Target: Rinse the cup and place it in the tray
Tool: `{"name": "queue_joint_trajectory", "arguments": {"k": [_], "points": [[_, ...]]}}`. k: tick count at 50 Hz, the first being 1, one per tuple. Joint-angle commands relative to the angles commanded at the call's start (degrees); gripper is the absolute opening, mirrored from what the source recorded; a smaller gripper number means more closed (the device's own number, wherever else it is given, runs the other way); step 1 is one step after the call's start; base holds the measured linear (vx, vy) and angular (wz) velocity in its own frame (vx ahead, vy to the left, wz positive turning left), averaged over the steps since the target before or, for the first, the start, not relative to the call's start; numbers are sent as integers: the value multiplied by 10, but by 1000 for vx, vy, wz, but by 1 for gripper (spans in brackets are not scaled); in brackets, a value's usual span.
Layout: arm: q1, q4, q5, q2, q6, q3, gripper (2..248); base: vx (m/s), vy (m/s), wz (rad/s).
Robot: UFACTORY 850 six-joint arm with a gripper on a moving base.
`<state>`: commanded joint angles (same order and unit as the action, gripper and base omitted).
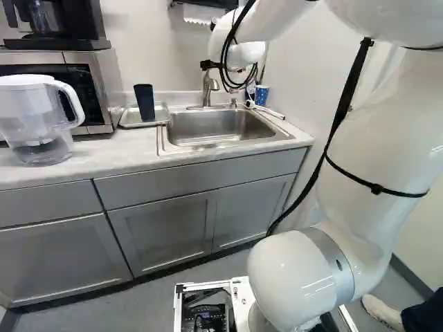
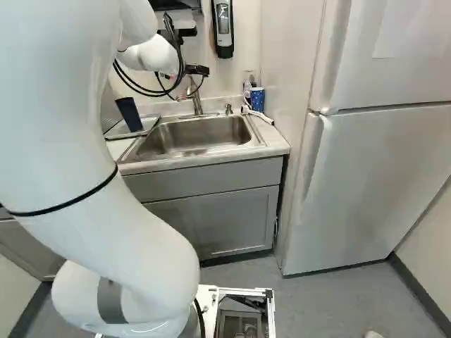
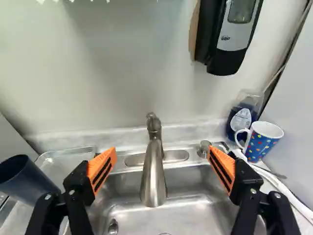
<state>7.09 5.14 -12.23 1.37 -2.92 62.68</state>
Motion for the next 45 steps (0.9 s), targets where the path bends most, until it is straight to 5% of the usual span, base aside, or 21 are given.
{"name": "queue_joint_trajectory", "arguments": {"k": [23, 45], "points": [[-6, 0, 122, -69, 0, -68, 247, 0, 0, 0], [-6, 0, 255, -73, 0, -71, 247, 0, 0, 0]]}}
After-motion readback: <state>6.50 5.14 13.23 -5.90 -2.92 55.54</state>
